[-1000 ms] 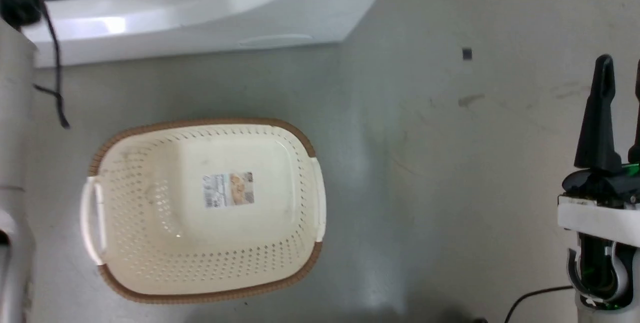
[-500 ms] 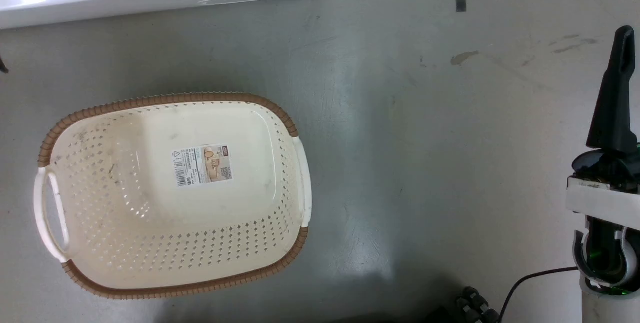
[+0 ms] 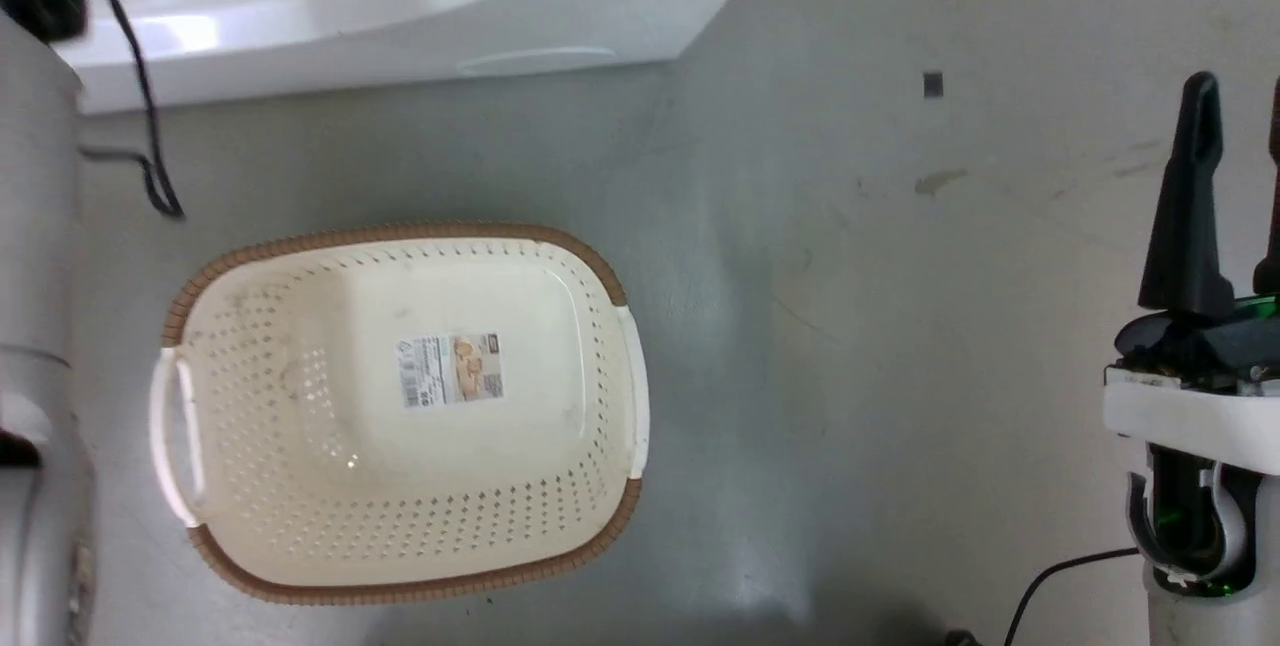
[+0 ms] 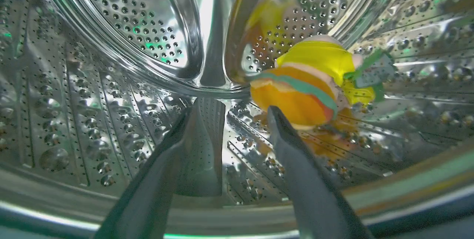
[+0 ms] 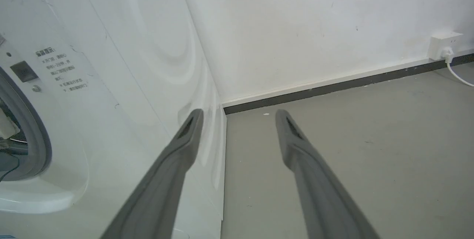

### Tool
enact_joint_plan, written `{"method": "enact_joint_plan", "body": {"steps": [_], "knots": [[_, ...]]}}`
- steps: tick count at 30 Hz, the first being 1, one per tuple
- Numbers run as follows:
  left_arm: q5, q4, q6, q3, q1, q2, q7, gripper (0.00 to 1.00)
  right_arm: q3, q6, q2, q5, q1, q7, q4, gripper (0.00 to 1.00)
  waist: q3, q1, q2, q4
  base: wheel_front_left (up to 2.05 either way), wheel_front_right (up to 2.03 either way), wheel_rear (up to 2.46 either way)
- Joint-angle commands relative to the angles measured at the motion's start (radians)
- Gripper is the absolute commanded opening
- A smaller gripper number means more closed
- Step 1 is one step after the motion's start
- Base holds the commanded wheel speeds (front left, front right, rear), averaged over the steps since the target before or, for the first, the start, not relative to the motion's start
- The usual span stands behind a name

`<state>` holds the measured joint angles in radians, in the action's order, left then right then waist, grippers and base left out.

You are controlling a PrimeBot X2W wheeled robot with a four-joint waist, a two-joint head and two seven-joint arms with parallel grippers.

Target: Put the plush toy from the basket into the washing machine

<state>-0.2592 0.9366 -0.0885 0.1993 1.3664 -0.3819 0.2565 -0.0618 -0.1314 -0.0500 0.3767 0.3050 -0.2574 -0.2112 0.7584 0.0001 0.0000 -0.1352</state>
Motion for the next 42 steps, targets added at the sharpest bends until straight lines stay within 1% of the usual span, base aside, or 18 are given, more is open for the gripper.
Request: {"method": "enact_joint_plan", "body": {"steps": [1, 6, 7, 12, 21, 22, 23, 28, 35, 42], "knots": [[-0.007, -0.008, 0.001, -0.009, -0.055, 0.01, 0.005, 1.0, -0.002, 0.001, 0.0, -0.018, -0.017, -0.004, 0.01, 1.0, -0.067, -0.0001, 0.0, 0.028, 0.0, 0.0, 0.0], [0.018, -0.067, -0.006, 0.001, -0.198, 0.046, 0.005, 1.0, -0.016, 0.001, 0.0, -0.073, -0.05, -0.004, 0.041, 1.0, -0.163, -0.0001, 0.0, 0.065, 0.0, 0.0, 0.0], [0.026, -0.097, -0.009, 0.004, -0.257, 0.062, 0.005, 1.0, -0.02, 0.001, 0.0, -0.095, -0.065, -0.004, 0.058, 1.0, -0.201, -0.0001, 0.0, 0.079, 0.0, 0.0, 0.0], [0.045, -0.208, -0.031, -0.006, -0.416, 0.097, 0.005, 1.0, -0.025, 0.001, 0.0, -0.14, -0.102, -0.004, 0.093, 1.0, -0.291, -0.0001, 0.0, 0.104, 0.0, 0.0, 0.0], [0.096, -0.468, -0.056, -0.026, -0.738, 0.144, 0.005, 1.0, -0.015, 0.001, 0.0, -0.202, -0.174, -0.004, 0.141, 1.0, -0.444, -0.0001, 0.0, 0.128, 0.0, 0.0, 0.0], [0.1, -0.492, -0.056, -0.028, -0.771, 0.15, 0.005, 1.0, -0.015, 0.001, 0.0, -0.209, -0.182, -0.004, 0.146, 1.0, -0.463, -0.0001, 0.0, 0.132, 0.0, 0.0, 0.0], [0.1, -0.492, -0.056, -0.028, -0.771, 0.15, 0.005, 1.0, -0.015, 0.001, 0.0, -0.209, -0.182, -0.004, 0.146, 1.0, -0.463, -0.0001, 0.0, 0.132, 0.0, 0.0, 0.0], [0.116, -0.604, -0.059, -0.049, -0.928, 0.183, 0.005, 1.0, -0.02, 0.001, 0.0, -0.23, -0.224, -0.004, 0.168, 1.0, -0.544, -0.0001, 0.0, 0.142, 0.0, 0.0, 0.0], [0.146, -0.674, -0.045, -0.064, -1.108, 0.209, 0.005, 1.0, -0.029, 0.001, 0.0, -0.247, -0.291, -0.004, 0.197, 1.0, -0.649, -0.0001, 0.0, 0.146, 0.0, 0.0, 0.0], [0.171, -0.662, -0.024, -0.061, -1.223, 0.222, 0.005, 1.0, -0.03, 0.001, 0.0, -0.257, -0.348, -0.004, 0.218, 1.0, -0.719, -0.0001, 0.0, 0.146, 0.0, 0.0, 0.0]]}}
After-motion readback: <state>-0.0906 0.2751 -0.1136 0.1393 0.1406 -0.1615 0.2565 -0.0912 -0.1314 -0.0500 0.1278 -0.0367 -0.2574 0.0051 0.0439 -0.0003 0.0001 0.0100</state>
